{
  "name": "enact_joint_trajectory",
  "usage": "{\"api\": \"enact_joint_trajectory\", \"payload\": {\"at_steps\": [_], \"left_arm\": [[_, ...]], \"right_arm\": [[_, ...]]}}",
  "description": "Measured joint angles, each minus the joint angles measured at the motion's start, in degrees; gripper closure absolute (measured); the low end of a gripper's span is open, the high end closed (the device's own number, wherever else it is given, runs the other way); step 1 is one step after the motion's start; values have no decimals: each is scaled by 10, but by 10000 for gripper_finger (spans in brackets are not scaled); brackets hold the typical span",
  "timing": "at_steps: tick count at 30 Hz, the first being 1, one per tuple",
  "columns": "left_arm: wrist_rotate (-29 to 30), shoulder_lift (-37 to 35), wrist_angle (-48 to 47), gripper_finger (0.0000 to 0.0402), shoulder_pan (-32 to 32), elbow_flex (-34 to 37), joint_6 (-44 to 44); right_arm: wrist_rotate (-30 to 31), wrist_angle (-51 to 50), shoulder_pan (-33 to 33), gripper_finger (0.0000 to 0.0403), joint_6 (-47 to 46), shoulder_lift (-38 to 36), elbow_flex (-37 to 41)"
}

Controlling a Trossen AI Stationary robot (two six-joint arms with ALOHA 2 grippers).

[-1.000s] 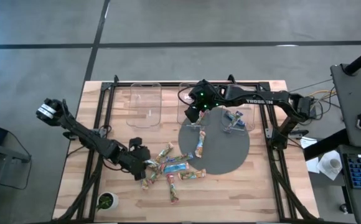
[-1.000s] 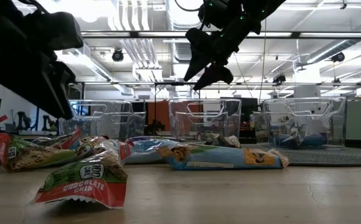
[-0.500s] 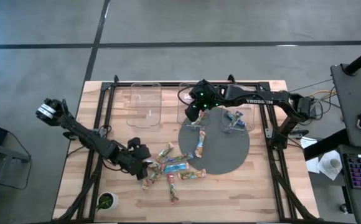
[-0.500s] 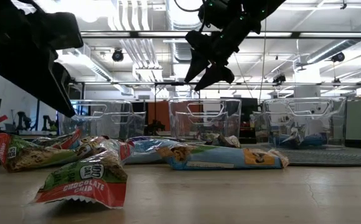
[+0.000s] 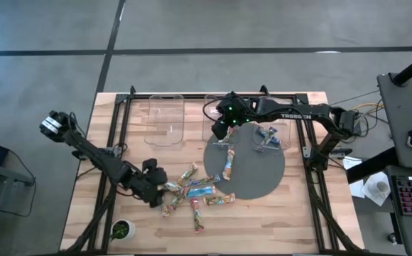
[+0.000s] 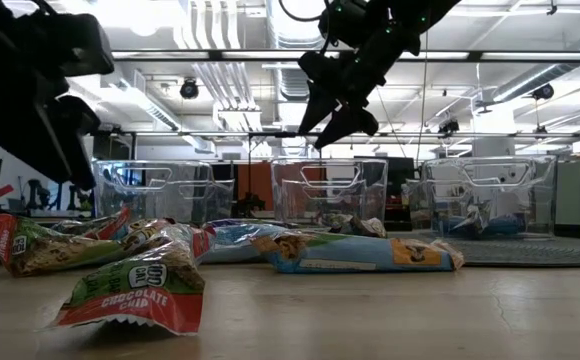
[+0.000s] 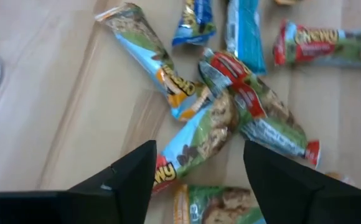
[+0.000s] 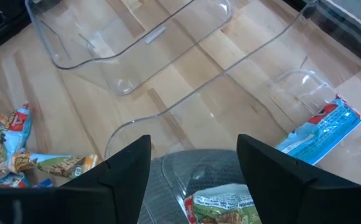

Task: Pick and place Granola Bars by type
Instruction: Put the red granola bar into the middle transparent bin

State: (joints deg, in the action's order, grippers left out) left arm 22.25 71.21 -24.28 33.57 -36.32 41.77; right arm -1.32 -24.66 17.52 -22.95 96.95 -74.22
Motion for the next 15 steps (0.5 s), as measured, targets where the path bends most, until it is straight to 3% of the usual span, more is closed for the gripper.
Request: {"api": "enact_joint_trajectory", "payload": {"at_steps": [7,15], "left_arm": [[-7,0,-2,174,-1,1,-127],[-28,0,40,174,-22,42,-171]], "right_arm": [[0,0,0,174,-20,0,9],[0,0,0,174,-37,0,28]]}}
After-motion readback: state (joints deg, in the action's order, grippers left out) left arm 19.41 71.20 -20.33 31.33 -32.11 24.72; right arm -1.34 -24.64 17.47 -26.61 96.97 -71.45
